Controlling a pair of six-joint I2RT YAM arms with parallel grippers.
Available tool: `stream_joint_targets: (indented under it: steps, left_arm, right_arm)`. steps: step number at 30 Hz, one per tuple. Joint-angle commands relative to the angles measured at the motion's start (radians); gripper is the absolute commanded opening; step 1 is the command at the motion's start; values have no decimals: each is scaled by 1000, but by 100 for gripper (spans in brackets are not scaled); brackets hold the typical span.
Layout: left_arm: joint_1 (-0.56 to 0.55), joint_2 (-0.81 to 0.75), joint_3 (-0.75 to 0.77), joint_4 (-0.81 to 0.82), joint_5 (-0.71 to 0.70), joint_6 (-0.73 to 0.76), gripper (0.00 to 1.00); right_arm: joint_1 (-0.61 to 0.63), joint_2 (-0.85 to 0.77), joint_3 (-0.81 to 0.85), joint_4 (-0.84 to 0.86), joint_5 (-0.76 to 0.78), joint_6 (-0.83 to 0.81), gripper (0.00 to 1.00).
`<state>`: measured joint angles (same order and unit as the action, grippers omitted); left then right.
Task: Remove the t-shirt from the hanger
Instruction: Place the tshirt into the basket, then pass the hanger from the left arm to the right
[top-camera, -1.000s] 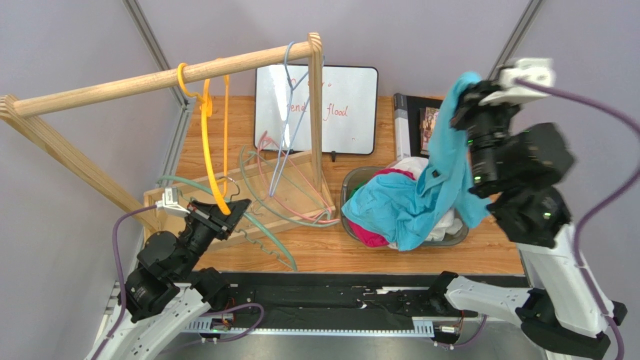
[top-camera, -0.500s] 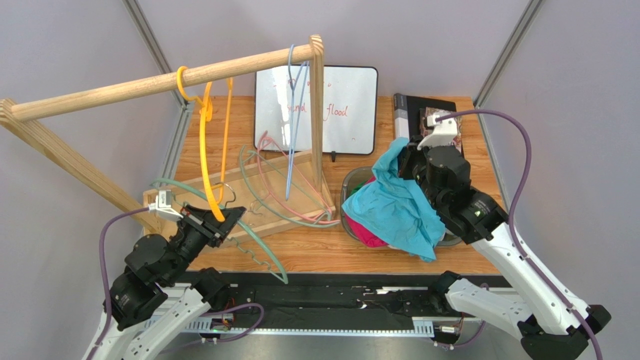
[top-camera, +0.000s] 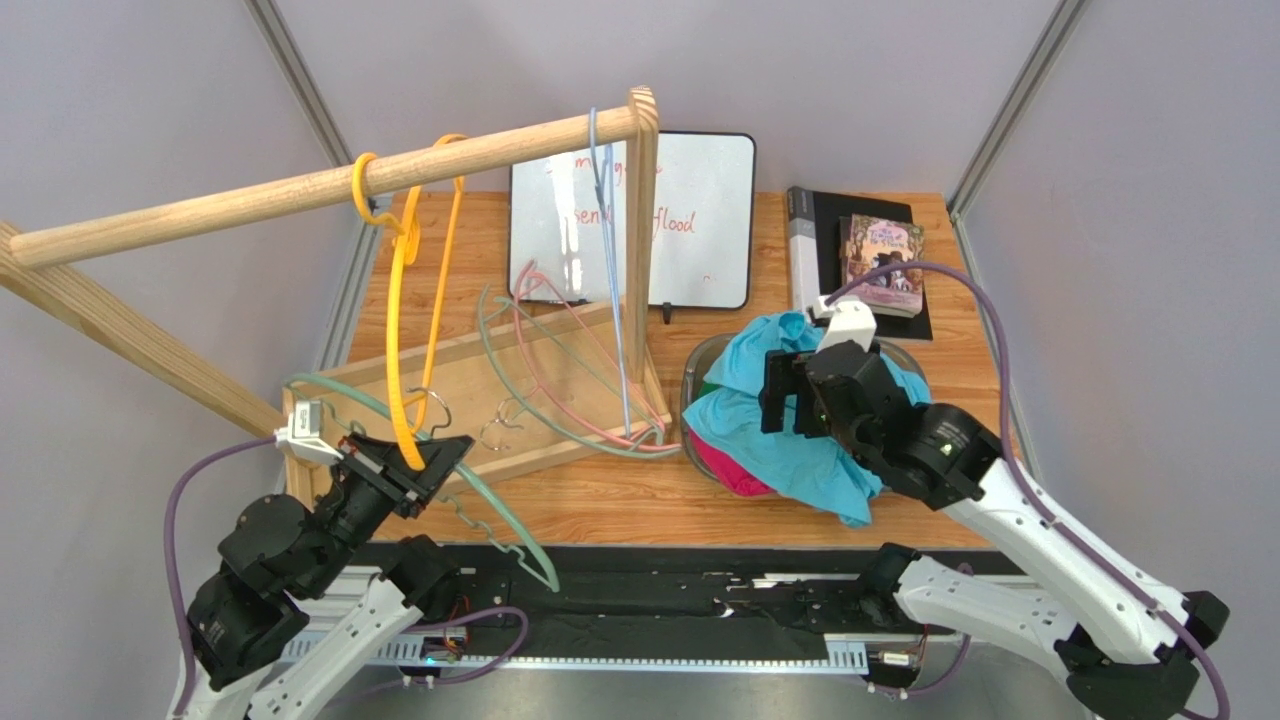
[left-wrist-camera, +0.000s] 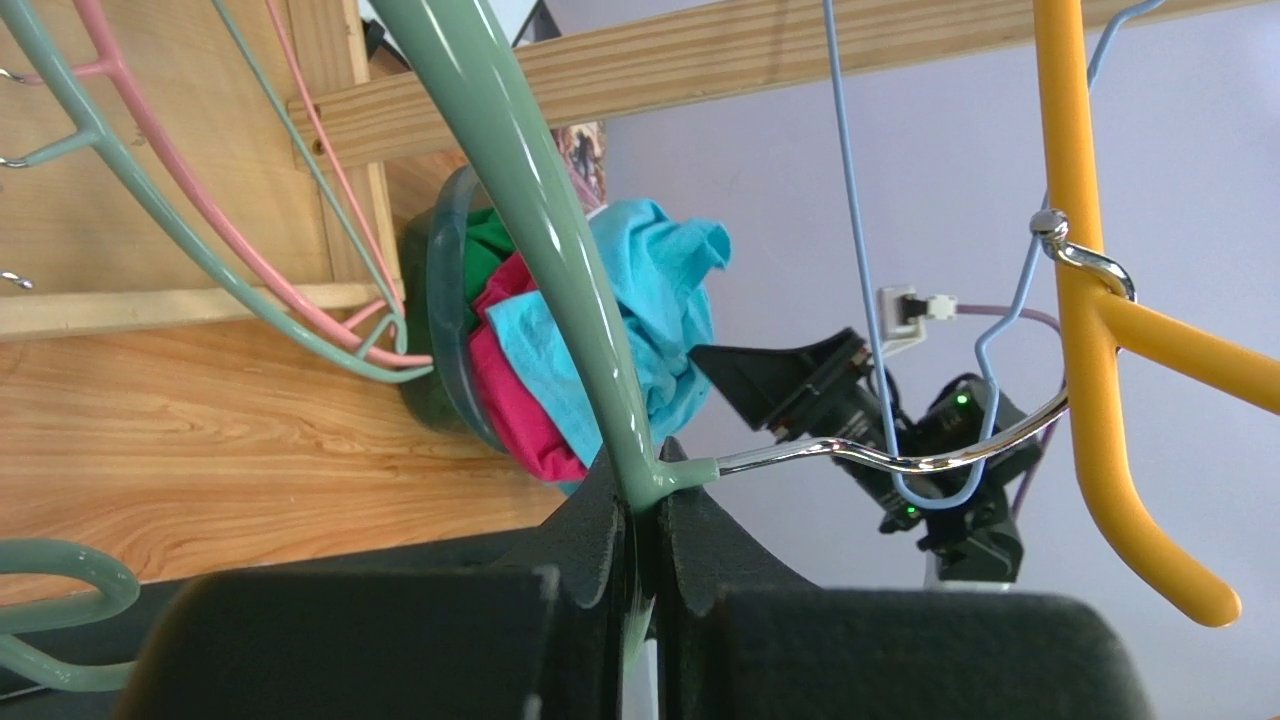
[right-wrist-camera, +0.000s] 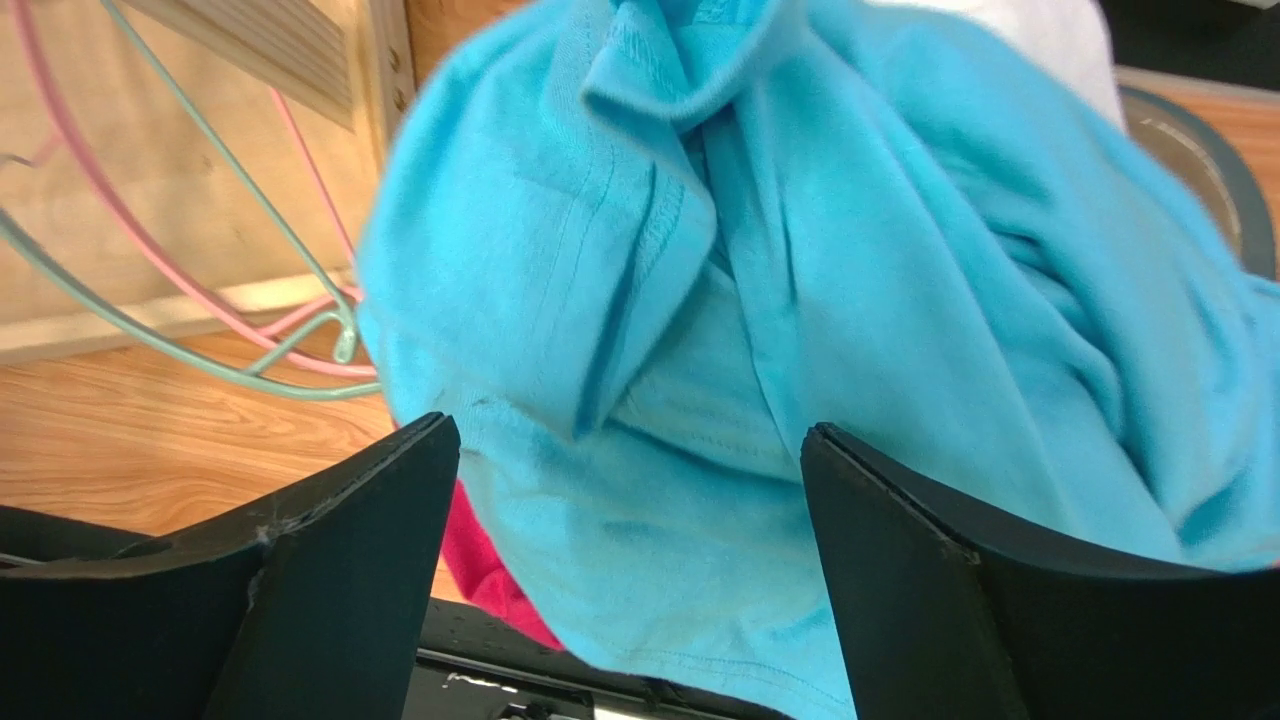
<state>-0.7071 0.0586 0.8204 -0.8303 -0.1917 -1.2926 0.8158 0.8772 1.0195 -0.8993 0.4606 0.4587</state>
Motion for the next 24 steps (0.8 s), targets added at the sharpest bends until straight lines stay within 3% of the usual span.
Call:
stream_joint_targets:
  steps: [1,5,6,14,19,24]
  left_arm:
    - [-9,87,6,-60,119,90,0]
    - [-8,188,49,-13,152,150,0]
    - [-9,202,71,5,149,167,0]
    - [-8,363,132,132,233,165,0]
    - [-9,392,83,243,261,92,0]
    - [-8,334,13,325,216,-13,0]
  right_arm:
    - [2,-23,125,-41,20,-31,89]
    - [34,-20,149,8,-147,-74,89]
    - [92,-24,148,26,-164,-96,90]
    - [377,8,196,62,-109,-89,93]
    - [543,2,82,342,-307,-74,94]
    - [675,78,4,600,-309,-74,94]
